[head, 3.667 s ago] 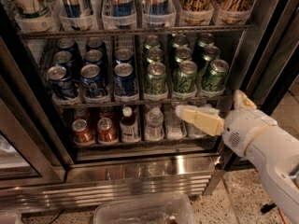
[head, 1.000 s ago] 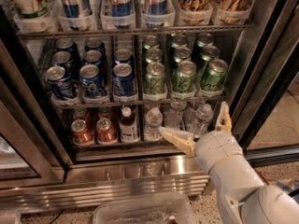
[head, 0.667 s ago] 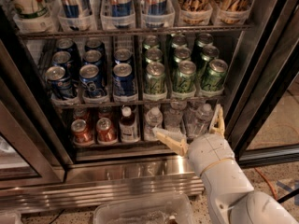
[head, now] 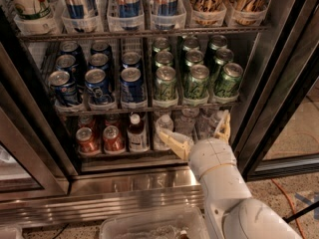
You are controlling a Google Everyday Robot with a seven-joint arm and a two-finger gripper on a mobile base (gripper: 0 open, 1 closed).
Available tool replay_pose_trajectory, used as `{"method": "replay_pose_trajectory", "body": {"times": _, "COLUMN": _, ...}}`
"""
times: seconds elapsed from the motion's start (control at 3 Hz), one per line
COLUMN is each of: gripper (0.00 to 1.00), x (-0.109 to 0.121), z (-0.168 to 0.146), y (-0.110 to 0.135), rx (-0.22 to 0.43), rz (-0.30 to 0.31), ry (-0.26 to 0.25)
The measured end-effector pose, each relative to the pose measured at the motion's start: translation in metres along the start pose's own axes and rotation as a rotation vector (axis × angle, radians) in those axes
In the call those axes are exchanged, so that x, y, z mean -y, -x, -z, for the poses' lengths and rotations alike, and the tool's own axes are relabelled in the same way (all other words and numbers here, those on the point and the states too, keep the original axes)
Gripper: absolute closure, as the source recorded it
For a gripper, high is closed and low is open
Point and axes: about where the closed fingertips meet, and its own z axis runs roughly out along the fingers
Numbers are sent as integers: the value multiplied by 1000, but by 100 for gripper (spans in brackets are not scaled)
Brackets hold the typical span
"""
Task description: Pick green can from middle shelf of fridge
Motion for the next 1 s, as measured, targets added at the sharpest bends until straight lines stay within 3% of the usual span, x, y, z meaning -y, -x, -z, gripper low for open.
{"method": "replay_pose_trajectory", "body": {"times": 0.33, "gripper": 0, "x": 21, "z": -23, "y": -31, "rx": -27, "rz": -38, "ry": -13}}
{"method": "replay_pose_trajectory", "body": {"times": 1.0, "gripper": 0, "x": 14, "z": -24, "y": -27, "rx": -10, "rz": -36, "ry": 17}}
